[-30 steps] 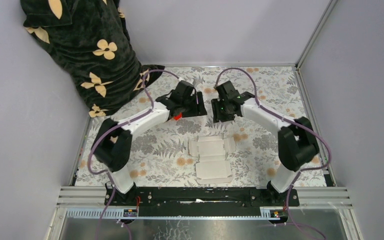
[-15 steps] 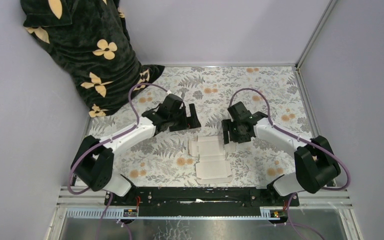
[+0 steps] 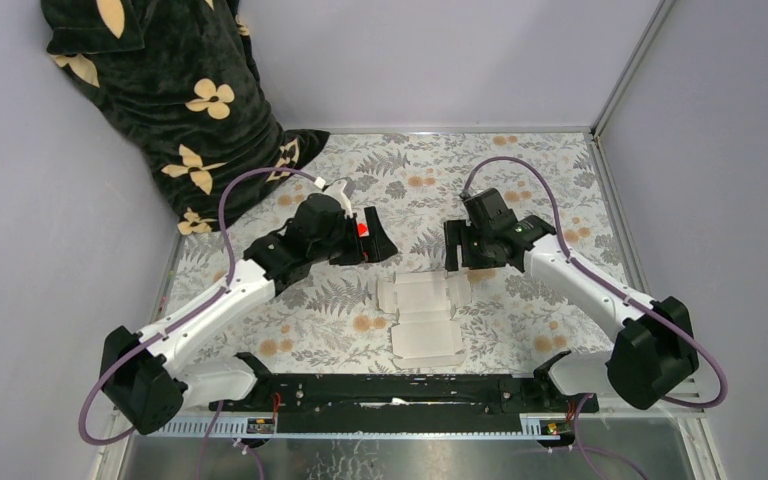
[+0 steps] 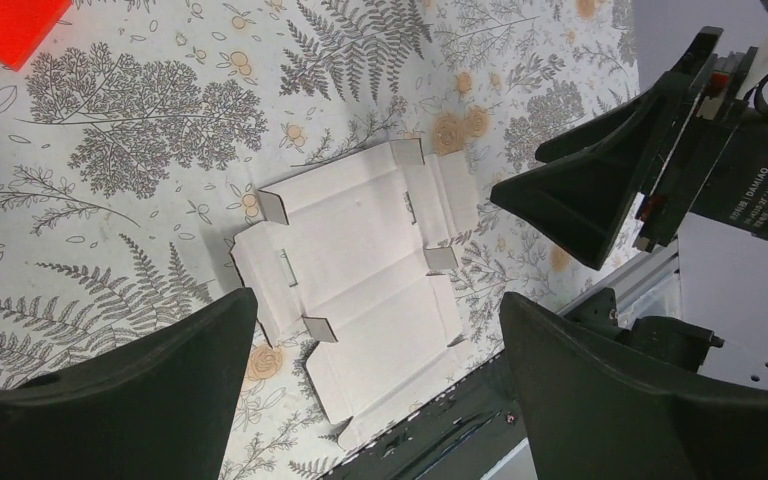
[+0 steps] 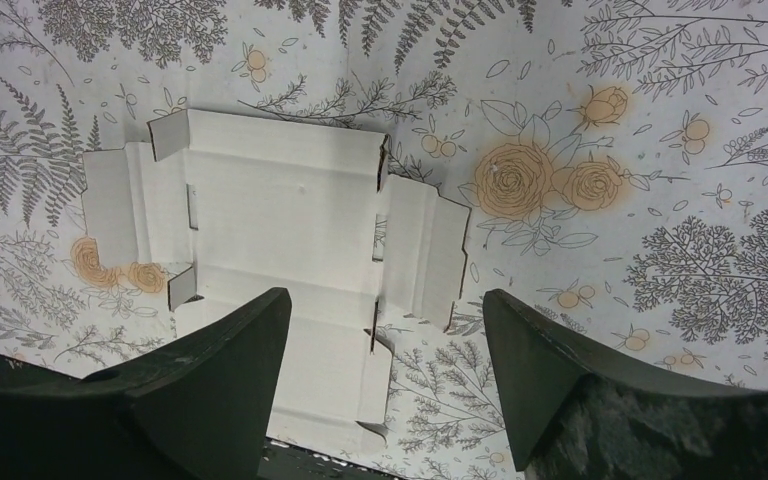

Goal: Fold the paper box
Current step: Fold the paper box at the center of the board.

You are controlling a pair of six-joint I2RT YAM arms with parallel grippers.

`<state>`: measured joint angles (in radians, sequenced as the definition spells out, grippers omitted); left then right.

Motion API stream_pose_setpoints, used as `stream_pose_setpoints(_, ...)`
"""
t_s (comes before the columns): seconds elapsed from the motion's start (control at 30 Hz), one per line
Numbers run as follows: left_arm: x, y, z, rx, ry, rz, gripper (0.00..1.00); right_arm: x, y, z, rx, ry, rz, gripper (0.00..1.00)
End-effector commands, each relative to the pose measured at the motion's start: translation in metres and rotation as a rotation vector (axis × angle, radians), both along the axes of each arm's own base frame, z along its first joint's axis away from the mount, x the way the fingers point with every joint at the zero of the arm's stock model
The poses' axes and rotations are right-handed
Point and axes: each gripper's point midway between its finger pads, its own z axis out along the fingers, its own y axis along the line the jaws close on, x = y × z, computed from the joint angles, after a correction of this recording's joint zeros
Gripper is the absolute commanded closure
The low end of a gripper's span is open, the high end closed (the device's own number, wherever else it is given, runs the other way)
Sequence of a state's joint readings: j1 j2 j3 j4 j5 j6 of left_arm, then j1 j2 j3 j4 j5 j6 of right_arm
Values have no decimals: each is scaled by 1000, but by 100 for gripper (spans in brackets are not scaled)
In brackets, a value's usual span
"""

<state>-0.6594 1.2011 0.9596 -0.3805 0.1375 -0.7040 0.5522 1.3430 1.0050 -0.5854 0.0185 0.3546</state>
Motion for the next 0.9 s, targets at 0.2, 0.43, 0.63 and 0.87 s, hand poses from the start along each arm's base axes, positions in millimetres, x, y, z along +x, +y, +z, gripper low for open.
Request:
stream_pose_setpoints(0.2,-15,0,-11,-43,37,11,1,-15,-10,-18,26,7,-71,22)
stream_pose_setpoints(0.43,-10,18,-37,42,79,114,1,-22,-5,-46,57,69,-50,22)
stream_pose_setpoints(0.63,10,19,-34,105,42,140,1,-11,5,-62,79,112,-24,24)
stream_pose_setpoints(0.87,19,6,-39,101,47,90,1,2,5,-67,64,131,-43,32)
